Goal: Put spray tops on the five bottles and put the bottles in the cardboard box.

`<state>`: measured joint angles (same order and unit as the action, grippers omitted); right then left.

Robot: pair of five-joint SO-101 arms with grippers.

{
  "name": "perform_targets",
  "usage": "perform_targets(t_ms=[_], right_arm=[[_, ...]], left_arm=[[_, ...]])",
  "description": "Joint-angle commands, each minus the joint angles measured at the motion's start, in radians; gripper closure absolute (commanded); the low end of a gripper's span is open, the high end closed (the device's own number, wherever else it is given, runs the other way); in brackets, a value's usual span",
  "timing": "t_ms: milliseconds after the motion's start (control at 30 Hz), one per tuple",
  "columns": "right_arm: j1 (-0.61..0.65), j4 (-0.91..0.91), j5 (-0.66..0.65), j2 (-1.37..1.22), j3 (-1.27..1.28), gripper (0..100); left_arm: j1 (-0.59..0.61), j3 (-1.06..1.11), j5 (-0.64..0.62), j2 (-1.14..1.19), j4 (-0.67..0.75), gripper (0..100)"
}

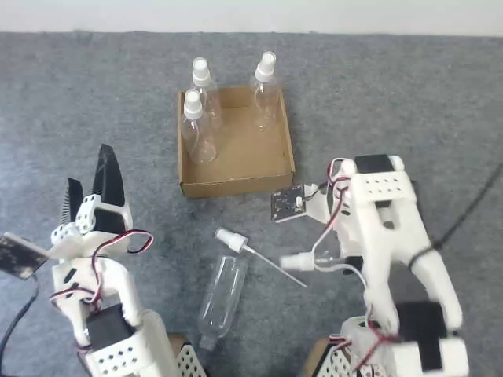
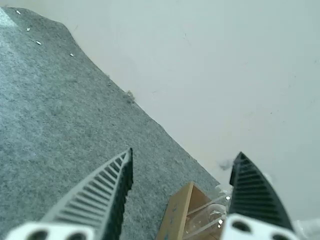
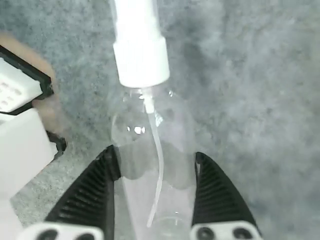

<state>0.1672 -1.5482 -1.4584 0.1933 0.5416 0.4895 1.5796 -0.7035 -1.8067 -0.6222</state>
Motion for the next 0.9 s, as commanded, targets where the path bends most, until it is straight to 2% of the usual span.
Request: perform_targets(t_ms=[0, 133, 367, 700, 867], right_arm=[[0.012, -0.071, 0.034, 0.211, -0.006, 98.2], [0.073, -0.074, 0.169, 0.326, -0.006, 98.2], [0.251, -0.021, 0.456, 0.473, -0.006, 98.2], [0.435, 0.263, 0.942, 0.613, -0.006, 98.2], [0.507, 0.412, 1.069, 0.616, -0.006, 98.2]], left_arm=[[-0.003, -0.012, 0.008, -0.012, 0.028, 70], [-0.003, -0.012, 0.008, -0.012, 0.028, 70], [-0.003, -0.012, 0.008, -0.012, 0.028, 70], [-0.003, -0.012, 0.008, -0.012, 0.028, 70], [-0.031, -0.015, 0.008, -0.012, 0.028, 70]])
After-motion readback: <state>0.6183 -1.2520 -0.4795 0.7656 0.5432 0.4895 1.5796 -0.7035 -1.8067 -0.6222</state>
